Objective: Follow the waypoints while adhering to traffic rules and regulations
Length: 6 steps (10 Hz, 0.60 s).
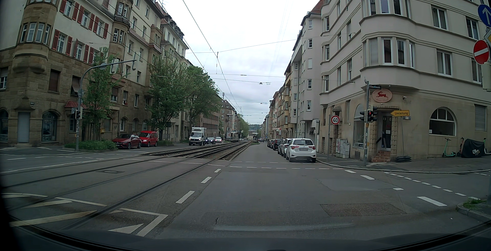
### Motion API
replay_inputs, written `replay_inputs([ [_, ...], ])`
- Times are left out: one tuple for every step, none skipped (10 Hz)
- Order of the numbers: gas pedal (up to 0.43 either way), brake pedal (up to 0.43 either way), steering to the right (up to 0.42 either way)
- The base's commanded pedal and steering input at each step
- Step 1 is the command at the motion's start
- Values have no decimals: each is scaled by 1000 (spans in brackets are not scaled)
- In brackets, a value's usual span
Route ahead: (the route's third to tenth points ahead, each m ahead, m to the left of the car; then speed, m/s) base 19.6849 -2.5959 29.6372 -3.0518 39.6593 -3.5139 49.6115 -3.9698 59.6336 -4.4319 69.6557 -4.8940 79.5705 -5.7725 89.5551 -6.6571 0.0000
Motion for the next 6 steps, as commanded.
replay_inputs([
  [0,293,-12],
  [0,287,-12],
  [0,287,-12],
  [0,287,-12],
  [0,287,-12],
  [0,287,-12],
])
